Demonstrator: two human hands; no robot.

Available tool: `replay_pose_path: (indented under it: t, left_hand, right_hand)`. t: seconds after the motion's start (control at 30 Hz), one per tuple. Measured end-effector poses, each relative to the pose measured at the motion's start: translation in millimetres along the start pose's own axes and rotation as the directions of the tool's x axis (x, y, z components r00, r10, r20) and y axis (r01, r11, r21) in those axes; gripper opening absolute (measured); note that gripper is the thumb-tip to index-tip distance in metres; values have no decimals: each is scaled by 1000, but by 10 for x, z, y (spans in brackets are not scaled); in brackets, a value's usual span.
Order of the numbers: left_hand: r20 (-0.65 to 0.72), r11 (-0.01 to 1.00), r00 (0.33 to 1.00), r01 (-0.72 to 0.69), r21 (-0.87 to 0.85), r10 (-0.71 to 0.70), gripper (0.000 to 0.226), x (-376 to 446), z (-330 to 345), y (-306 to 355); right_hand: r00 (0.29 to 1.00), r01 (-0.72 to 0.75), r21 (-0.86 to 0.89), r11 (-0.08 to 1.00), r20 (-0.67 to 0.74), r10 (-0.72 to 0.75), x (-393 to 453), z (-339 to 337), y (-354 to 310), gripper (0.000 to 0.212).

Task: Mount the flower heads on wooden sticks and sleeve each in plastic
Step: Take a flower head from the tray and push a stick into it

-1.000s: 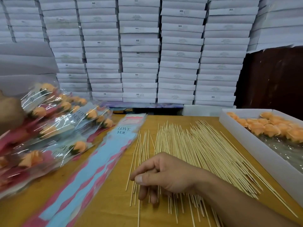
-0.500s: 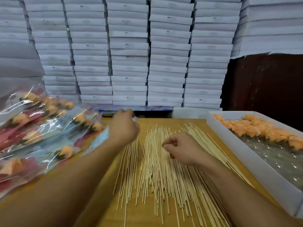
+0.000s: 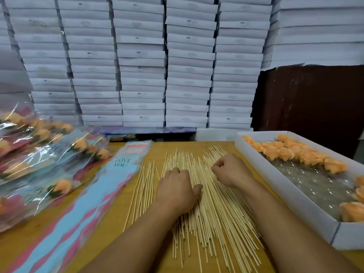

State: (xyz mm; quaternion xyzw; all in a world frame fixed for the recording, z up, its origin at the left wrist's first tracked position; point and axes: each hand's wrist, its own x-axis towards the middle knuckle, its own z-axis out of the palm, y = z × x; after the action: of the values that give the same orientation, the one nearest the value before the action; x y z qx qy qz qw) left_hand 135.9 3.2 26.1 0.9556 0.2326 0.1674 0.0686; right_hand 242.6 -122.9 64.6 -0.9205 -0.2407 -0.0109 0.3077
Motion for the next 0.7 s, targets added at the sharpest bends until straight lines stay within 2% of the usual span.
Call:
replay_pose_path:
  t: [0.2,0.4,0.5,0.57,0.7]
  left_hand:
    - [41,1000,999,-7,-7,7,46,-39,-32,18]
    - [22,998,1000,8,-62,-7,40,-19,-53,11]
    - [-17,994,1000,9,-111,-11,39,-12,-66,-14]
    - [-36,992,999,5,-129,-9,38,-11,-73,-39]
    - [-46,989,999,1,-149,-8,37,-12,-72,-52]
  right_hand:
    - [999,-44,77,996,19,43,63,9,87,22]
    - [1000,-1,70,998,-24,3,23,12,-5,24]
    - [990,42,-7,999,-131,-43,5,-3,-56,20]
    - [978,46,-90,995,-197,-63,74,-96,-37,28]
    - [970,-24,-280,960,-238,-45,198,-497,149,44]
